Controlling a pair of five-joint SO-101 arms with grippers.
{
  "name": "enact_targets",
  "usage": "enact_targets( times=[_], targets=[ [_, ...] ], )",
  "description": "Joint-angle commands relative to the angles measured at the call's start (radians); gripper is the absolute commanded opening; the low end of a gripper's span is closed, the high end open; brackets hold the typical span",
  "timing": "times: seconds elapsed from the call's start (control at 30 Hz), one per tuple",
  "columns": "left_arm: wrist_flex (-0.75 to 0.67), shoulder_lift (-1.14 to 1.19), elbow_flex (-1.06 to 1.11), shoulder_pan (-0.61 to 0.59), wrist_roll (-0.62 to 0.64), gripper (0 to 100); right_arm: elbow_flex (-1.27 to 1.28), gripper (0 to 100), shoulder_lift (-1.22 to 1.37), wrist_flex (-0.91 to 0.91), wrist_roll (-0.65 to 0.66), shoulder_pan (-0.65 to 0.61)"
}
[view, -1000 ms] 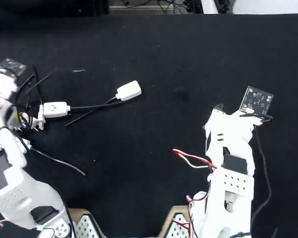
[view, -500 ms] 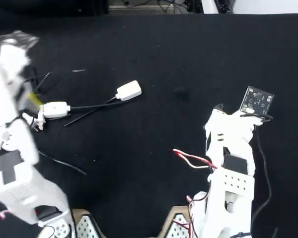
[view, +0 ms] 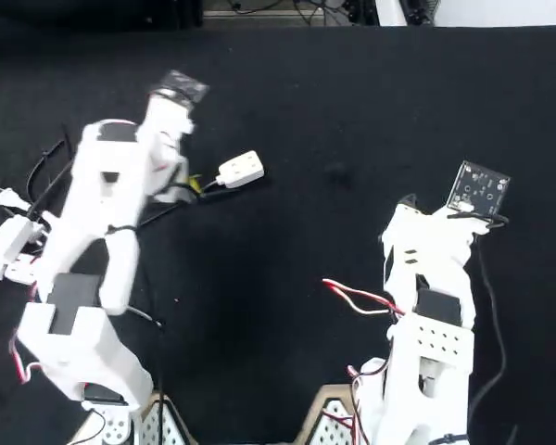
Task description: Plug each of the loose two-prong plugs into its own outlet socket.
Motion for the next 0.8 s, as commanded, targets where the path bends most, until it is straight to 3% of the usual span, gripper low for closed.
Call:
enact_targets(
  times=[0.0, 0.2, 0.4, 0.77],
  targets=[
    [-0.135, -0.014, 0.022, 0.130, 0.121, 28, -0.027, 22.3, -0.031, -0.029, -0.002, 0.018],
    [-0.333, -0.014, 0.107, 0.231, 0.206, 28, -0.027, 22.3, -0.031, -0.028, -0.002, 0.018],
    [-0.483, -0.012, 0.189, 0.234, 0.201, 28, -0.027, 22.3, -0.033, -0.026, -0.002, 0.018],
    [-0.543, 0.017, 0.278, 0.188, 0.164, 27, -0.027, 22.3, -0.033, -0.025, -0.002, 0.018]
  ],
)
